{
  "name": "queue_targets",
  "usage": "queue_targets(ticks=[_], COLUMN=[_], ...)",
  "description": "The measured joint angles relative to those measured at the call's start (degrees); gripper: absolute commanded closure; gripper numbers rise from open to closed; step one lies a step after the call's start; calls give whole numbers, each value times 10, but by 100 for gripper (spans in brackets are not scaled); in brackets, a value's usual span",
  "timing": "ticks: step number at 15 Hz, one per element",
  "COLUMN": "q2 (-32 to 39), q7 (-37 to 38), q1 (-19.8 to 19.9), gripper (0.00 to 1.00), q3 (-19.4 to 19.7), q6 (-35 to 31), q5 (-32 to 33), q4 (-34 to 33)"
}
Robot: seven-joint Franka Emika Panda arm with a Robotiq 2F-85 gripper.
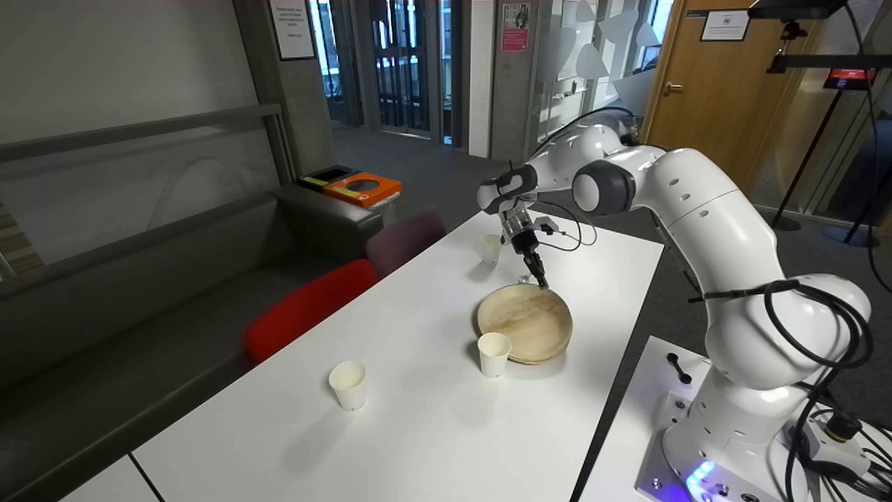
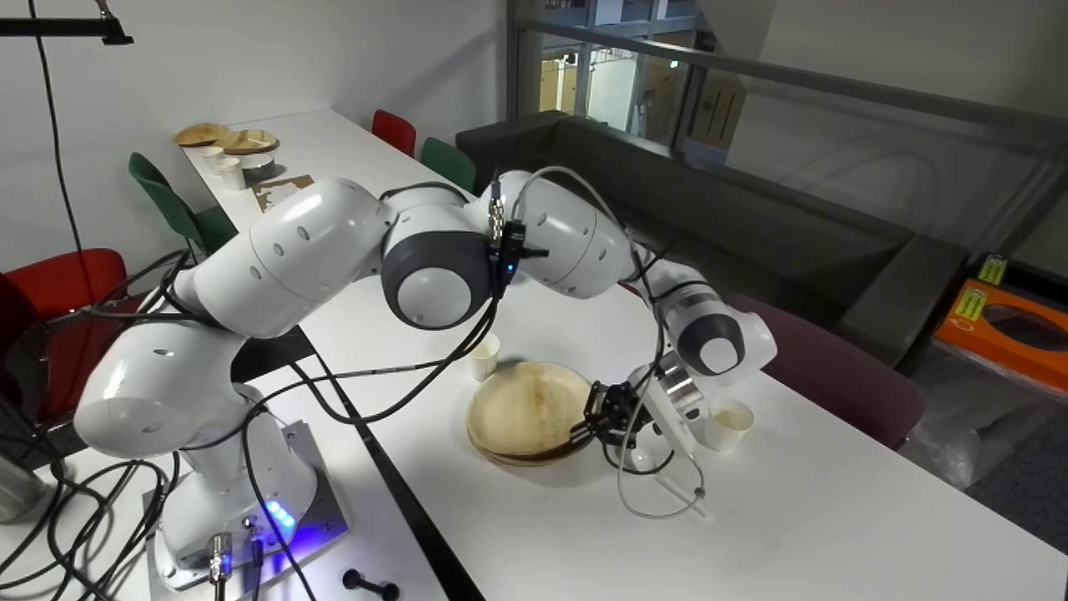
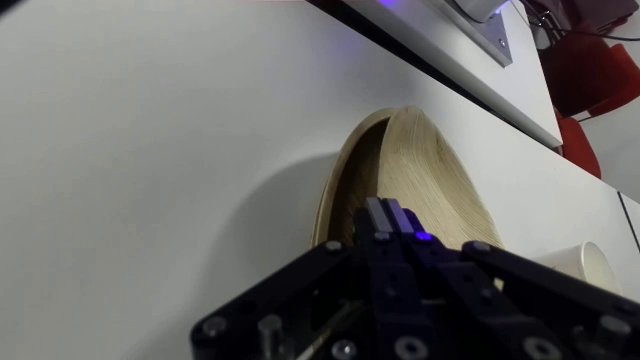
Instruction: Pick up one brown paper plate and put it in front of the red chair on the table
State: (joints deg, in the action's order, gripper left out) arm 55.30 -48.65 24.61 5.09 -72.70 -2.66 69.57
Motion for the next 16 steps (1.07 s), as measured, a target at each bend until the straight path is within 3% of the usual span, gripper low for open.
queue_targets(ticks=[9,16], q2=[-112,-133], q7=[-62,-49], q1=[5,8], gripper=[99,99], q3=[-6,-7], q6=[52,140], q5=[-19,-89], q4=[25,-23])
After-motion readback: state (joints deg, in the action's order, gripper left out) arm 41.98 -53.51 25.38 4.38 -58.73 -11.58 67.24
